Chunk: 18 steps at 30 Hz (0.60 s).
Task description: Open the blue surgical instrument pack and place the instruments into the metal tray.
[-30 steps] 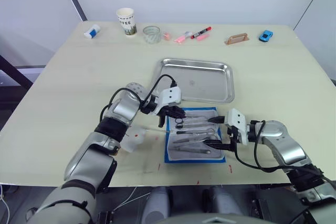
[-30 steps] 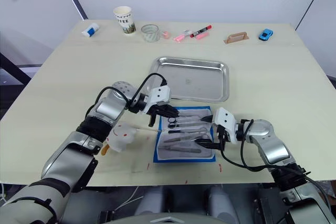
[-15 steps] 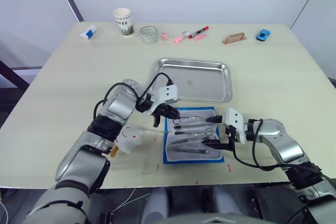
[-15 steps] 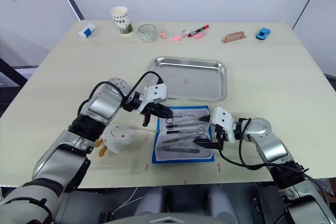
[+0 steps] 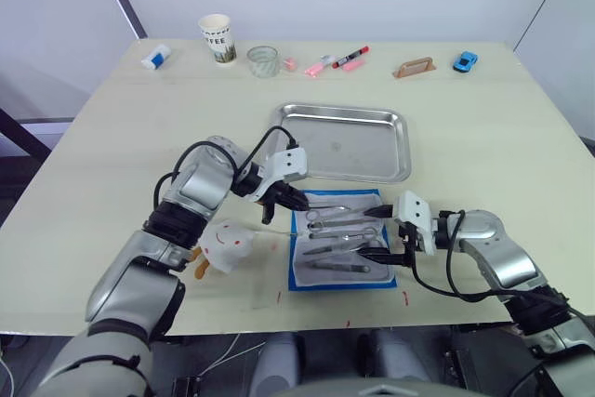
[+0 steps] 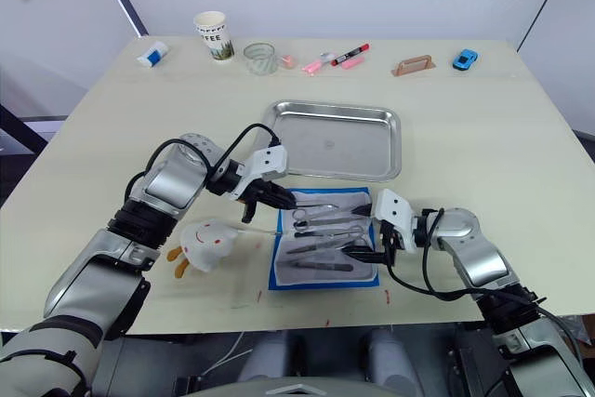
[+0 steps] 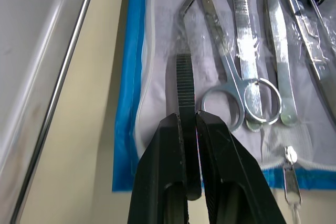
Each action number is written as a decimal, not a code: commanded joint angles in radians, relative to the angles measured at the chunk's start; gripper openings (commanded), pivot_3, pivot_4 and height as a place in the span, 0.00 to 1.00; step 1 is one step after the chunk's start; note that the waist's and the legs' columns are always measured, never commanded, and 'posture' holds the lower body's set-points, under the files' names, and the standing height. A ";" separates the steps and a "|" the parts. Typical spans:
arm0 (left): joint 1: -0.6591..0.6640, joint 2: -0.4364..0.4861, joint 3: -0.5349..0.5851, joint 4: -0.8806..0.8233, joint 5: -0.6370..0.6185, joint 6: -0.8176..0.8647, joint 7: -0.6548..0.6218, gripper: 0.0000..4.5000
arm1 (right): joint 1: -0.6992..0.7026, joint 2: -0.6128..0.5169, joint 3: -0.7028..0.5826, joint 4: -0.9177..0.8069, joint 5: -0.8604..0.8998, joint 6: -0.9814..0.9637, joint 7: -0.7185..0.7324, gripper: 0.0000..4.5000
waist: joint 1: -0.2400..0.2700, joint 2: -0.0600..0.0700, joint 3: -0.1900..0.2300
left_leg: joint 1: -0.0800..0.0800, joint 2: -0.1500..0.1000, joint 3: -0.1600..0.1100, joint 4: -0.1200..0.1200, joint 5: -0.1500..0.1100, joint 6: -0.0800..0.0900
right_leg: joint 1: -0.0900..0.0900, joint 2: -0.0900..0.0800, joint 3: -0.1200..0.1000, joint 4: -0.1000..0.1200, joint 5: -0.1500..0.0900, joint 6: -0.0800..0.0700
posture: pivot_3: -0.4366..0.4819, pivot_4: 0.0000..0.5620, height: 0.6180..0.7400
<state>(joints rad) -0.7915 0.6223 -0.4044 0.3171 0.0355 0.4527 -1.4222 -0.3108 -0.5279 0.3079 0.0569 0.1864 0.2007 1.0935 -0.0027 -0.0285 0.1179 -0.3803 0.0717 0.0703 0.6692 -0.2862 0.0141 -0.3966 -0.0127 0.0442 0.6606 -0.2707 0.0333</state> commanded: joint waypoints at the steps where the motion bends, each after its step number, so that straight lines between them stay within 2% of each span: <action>1: -0.020 0.028 0.017 -0.040 -0.009 0.006 -0.011 0.01 | 0.035 -0.016 0.058 0.056 -0.050 0.054 0.016 1.00 | -0.001 0.000 0.000 | 0.000 0.000 0.000 0.000 0.000 0.000 | 0.000 0.000 0.000 0.000 0.000 0.000 | 0.48 0.27 1.00; 8: 0.013 0.089 0.038 -0.074 -0.030 0.015 -0.033 0.01 | 0.039 -0.020 0.057 0.049 -0.048 0.058 0.017 1.00 | -0.003 0.000 0.000 | 0.000 0.000 0.000 0.000 0.000 0.000 | 0.000 0.000 0.000 0.000 0.000 0.000 | 0.48 0.27 1.00; 18: 0.129 0.249 0.130 -0.151 -0.092 -0.003 -0.053 0.01 | 0.043 -0.029 0.056 0.047 -0.044 0.060 0.025 1.00 | -0.002 0.000 0.000 | 0.000 0.000 0.000 0.000 0.000 0.000 | 0.000 -0.001 0.000 0.000 0.000 0.000 | 0.48 0.27 1.00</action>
<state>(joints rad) -0.6585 0.8504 -0.3171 0.2080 -0.0328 0.4551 -1.4628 -0.3099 -0.5351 0.3137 0.0514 0.1856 0.2100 1.0962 -0.0043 -0.0284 0.1182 -0.3806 0.0722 0.0706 0.6689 -0.2863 0.0142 -0.3970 -0.0135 0.0437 0.6607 -0.2711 0.0328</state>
